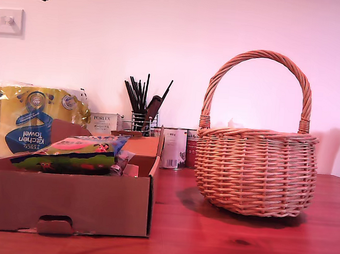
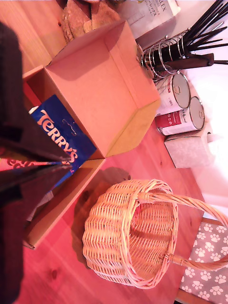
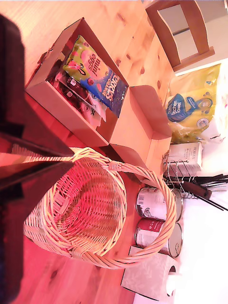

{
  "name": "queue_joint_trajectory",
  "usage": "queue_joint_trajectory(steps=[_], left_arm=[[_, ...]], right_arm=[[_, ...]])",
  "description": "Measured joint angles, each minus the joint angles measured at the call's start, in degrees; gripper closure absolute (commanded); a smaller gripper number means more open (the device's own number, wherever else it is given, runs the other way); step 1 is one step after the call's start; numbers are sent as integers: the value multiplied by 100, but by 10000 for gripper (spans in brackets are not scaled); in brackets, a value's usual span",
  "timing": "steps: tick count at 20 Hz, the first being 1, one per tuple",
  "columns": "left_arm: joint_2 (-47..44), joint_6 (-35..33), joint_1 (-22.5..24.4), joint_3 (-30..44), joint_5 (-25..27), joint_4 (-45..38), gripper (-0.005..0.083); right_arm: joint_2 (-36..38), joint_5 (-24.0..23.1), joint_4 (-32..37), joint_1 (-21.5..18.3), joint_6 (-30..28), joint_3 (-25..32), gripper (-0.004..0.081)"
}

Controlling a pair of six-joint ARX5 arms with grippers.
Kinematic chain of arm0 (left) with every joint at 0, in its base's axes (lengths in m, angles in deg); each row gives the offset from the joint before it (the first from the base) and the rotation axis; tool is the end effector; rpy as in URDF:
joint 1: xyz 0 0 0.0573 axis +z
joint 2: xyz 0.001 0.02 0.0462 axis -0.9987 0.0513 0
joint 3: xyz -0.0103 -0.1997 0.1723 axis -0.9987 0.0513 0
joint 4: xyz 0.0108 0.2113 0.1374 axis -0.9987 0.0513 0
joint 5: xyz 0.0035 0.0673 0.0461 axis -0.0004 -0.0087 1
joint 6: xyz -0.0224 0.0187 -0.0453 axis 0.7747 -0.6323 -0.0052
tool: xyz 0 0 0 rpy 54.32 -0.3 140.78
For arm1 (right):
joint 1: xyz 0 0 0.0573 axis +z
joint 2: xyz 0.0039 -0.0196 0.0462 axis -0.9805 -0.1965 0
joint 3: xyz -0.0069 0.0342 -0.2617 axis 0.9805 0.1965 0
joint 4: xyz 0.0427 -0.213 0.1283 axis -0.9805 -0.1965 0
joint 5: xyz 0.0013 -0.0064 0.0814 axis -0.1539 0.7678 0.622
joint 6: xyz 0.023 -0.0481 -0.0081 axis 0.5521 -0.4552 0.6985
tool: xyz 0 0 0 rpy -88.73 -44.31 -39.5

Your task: Move the bags of Easter eggs from the cardboard box on the left into the woven basket on the right side.

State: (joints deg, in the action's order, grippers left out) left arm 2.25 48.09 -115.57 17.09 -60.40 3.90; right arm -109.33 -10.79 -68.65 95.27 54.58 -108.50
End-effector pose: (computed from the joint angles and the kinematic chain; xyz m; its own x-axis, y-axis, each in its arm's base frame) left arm 0.1401 -0.0798 0.3058 0.7494 -0.5394 -0.3839 0.6038 0.7948 0.0619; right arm 0.0884 0.0347 0.3187 0.7970 0.5266 -0.2959 -0.5486 0.8360 0.0102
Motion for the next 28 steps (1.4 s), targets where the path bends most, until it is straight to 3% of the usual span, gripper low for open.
queue_joint_trajectory(steps=[4,7,8,10,11,13,14,18,21,23,28], left_arm=[[44,-710,199,-481,26,1047,794],[63,-1991,428,-874,-393,1408,792],[120,-2103,428,-894,-531,1493,768],[369,-2406,417,-894,-638,1700,633],[538,-2411,417,-894,-647,1740,481],[1012,-2140,479,-890,-634,1722,154],[1202,-1834,555,-885,-610,1716,102],[1910,-1093,964,-885,-597,1528,101],[2712,245,1029,-933,-1097,1499,101],[3235,706,1029,-1064,-1340,1515,101],[3866,1447,1029,-1644,-1384,1478,99]], right_arm=[[0,411,-4,0,-4,0,783],[-20,461,-7,0,-96,0,783],[-46,461,0,0,-136,0,783],[-111,461,7,0,-149,0,783],[-146,461,9,0,-151,0,783],[-190,461,4,0,-151,0,783],[-199,461,2,0,-151,0,783],[-199,461,0,0,-151,0,783],[-199,461,-2,0,-151,0,783],[-199,461,-2,0,-151,0,783],[-199,461,-2,0,-151,0,783]])
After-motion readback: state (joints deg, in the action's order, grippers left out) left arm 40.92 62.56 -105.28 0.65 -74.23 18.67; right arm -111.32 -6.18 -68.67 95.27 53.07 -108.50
